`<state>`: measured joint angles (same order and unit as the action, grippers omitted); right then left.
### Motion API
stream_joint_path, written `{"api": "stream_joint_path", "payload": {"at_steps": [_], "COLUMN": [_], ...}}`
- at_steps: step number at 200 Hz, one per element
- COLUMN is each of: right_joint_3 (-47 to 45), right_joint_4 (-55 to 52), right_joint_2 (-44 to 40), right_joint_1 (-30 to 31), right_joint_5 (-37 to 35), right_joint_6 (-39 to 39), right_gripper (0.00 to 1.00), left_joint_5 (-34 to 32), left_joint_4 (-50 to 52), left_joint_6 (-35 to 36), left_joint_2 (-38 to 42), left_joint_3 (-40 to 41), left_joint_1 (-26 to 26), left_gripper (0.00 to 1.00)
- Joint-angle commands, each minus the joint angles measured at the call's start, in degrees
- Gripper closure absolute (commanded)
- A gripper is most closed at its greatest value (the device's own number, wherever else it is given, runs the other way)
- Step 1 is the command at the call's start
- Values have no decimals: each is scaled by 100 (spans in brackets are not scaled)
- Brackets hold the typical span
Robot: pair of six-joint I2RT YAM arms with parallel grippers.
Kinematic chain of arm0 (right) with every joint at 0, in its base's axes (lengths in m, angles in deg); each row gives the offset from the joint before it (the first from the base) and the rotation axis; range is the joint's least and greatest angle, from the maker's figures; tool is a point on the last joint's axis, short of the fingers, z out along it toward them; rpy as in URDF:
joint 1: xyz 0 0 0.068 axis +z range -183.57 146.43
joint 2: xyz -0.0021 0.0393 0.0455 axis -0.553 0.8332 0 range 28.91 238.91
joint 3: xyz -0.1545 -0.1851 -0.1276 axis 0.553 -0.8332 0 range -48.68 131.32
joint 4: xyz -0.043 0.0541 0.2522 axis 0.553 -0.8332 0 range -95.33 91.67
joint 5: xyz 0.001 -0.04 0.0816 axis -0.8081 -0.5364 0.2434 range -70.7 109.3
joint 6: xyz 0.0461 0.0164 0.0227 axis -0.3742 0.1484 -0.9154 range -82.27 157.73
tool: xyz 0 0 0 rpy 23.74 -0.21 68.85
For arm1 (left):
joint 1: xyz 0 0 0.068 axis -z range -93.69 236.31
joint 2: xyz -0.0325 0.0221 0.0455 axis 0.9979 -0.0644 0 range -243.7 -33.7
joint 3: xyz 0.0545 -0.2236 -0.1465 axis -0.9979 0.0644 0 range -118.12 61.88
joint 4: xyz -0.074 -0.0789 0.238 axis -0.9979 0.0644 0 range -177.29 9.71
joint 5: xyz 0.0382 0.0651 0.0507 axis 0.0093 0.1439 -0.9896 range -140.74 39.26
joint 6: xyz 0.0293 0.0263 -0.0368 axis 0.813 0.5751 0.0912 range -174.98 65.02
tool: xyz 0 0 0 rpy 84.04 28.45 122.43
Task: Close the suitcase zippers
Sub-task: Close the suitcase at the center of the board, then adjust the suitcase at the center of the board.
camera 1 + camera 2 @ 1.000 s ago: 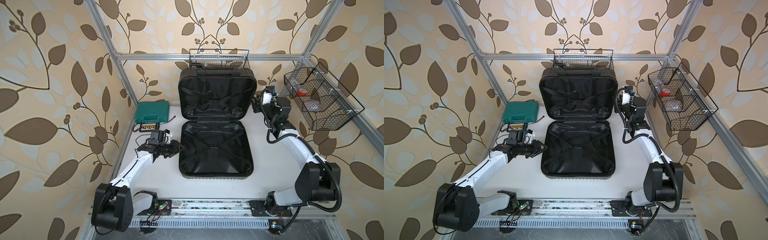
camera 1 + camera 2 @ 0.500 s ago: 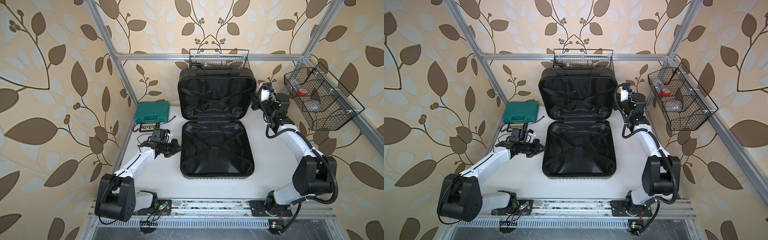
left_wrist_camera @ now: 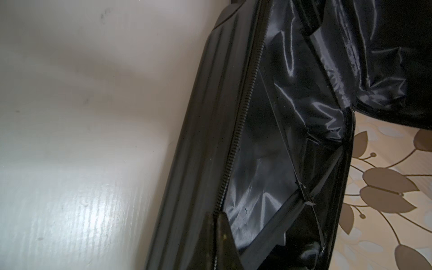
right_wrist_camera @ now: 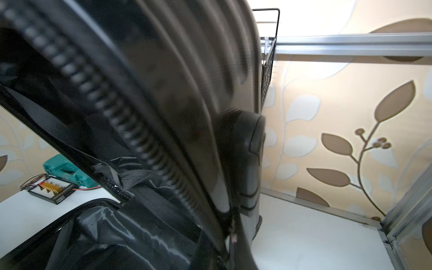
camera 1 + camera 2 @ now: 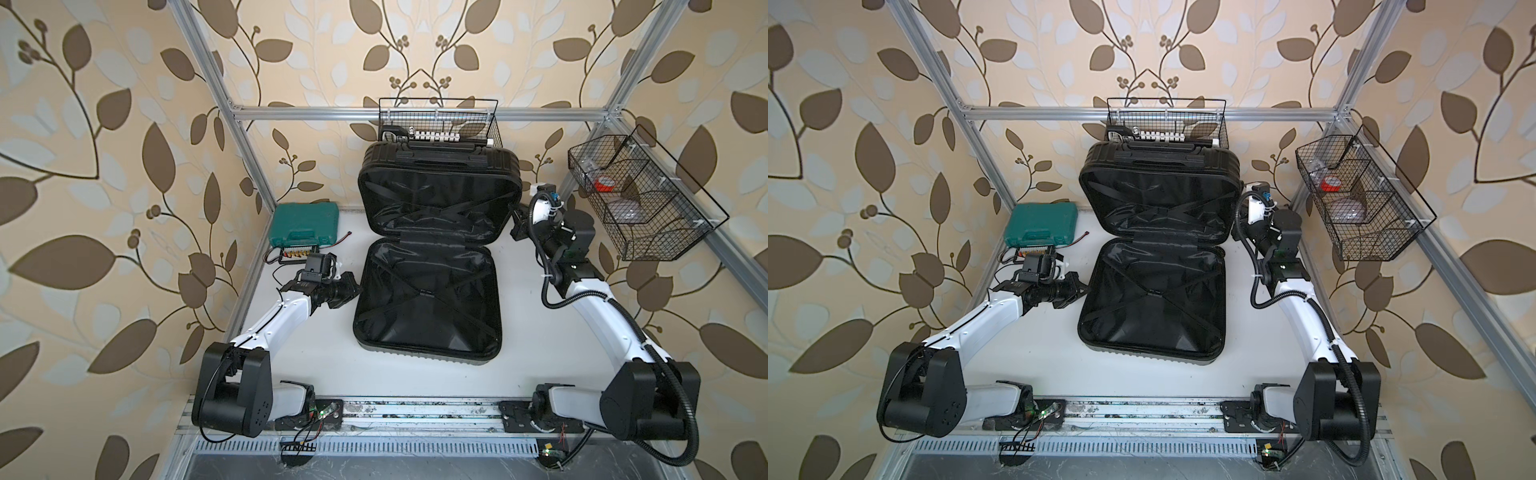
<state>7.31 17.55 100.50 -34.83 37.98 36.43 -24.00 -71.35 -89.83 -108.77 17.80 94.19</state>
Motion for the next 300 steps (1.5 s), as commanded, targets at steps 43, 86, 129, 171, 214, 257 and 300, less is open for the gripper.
{"api": "stream_joint_path", "payload": {"at_steps": [43, 86, 129, 171, 214, 257, 300], "right_joint_3": [-1575, -2605, -2896, -2962, -3035, -2830, -2900], "right_joint_4": [-239, -1159, -2527, -3026, -2990, -3023, -2995], "right_joint_2": [-1808, -3509, -4997, -5438, -5035, -4232, -3923], "right_joint_1": [371, 528, 536, 535, 532, 530, 531], "right_joint_5": [397, 14, -1043, -1426, -1676, -1676, -1337], "right_joint_6": [-1042, -1817, -2067, -2231, -2285, -2213, -2212], "right_gripper": [76, 49, 44, 34, 30, 30, 30], "left_joint_5": [-421, -755, -1187, -1553, -2012, -3063, -2815], "left_joint_4": [-418, -300, -74, 147, 701, 1427, 2079], "left_joint_6": [53, 307, 645, 908, 975, 992, 825], "left_joint_2": [-447, -711, -1183, -1524, -1732, -1168, -201], "left_joint_3": [-396, -709, -1199, -1694, -2190, -2600, -2885], "left_joint_1": [56, 49, 38, 43, 37, 36, 71], "left_gripper": [100, 100, 100, 100, 69, 25, 7]}}
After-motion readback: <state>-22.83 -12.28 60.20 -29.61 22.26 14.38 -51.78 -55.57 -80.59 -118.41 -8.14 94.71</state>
